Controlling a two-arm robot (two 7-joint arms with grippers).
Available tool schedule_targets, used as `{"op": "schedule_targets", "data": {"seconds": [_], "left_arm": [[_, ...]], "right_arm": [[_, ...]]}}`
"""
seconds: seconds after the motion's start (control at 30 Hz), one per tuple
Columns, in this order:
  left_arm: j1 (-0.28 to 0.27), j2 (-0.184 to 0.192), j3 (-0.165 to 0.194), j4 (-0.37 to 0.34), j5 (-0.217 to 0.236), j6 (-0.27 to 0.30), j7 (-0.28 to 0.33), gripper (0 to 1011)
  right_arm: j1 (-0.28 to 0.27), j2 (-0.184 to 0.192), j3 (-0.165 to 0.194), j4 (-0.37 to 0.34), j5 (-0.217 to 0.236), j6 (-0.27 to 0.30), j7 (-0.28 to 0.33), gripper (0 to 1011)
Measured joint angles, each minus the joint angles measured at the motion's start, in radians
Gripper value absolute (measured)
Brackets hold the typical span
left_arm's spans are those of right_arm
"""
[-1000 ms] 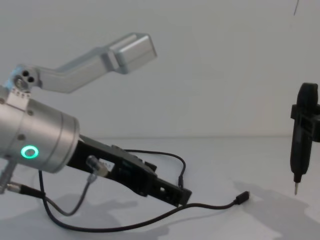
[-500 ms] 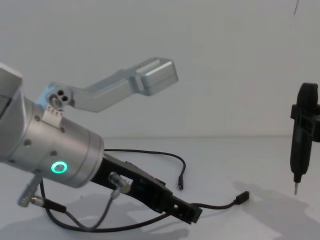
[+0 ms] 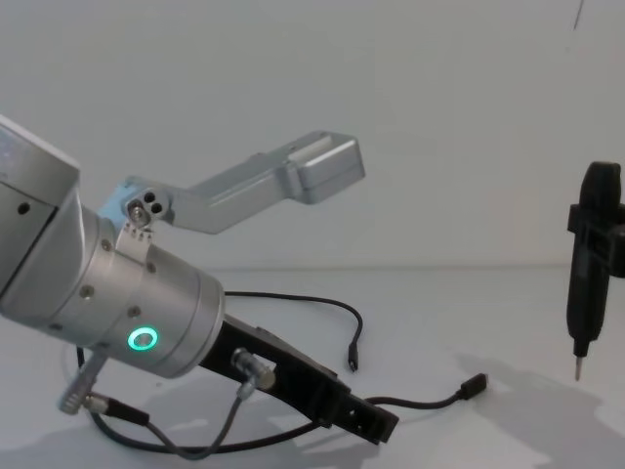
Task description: Pick up the data cable with the one hand.
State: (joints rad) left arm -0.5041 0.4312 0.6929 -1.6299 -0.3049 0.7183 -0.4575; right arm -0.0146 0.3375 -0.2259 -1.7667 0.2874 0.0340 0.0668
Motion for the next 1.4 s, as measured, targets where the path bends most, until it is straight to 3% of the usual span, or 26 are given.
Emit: {"op": "schedule_targets", "data": {"seconds": [0.43, 0.7, 0.9, 1.23, 1.4], "left_arm": [[-0.003, -0.010, 0.004, 0.009, 0.005, 0.005, 0.006, 483], [-0.004, -0.013, 0.006, 0.012, 0.006, 0.007, 0.007, 176], [-0.004, -0.013, 0.006, 0.012, 0.008, 0.007, 0.007, 42], [-0.005, -0.010, 0.019, 0.009, 0.033, -0.047, -0.001, 36], [-0.004, -0.001, 0.022, 0.003, 0.043, -0.090, -0.013, 36]], "right_arm": [[0.000, 0.000, 0.000, 0.000, 0.000, 0.000, 0.000, 279], [0.000, 0.000, 0.000, 0.000, 0.000, 0.000, 0.000, 279], [0.000, 0.000, 0.000, 0.000, 0.000, 0.000, 0.000, 279], [0.000, 0.000, 0.005, -0.004, 0.006, 0.002, 0.009, 279], [0.004, 0.006, 0.019, -0.018, 0.039, 0.010, 0.042, 279]]}}
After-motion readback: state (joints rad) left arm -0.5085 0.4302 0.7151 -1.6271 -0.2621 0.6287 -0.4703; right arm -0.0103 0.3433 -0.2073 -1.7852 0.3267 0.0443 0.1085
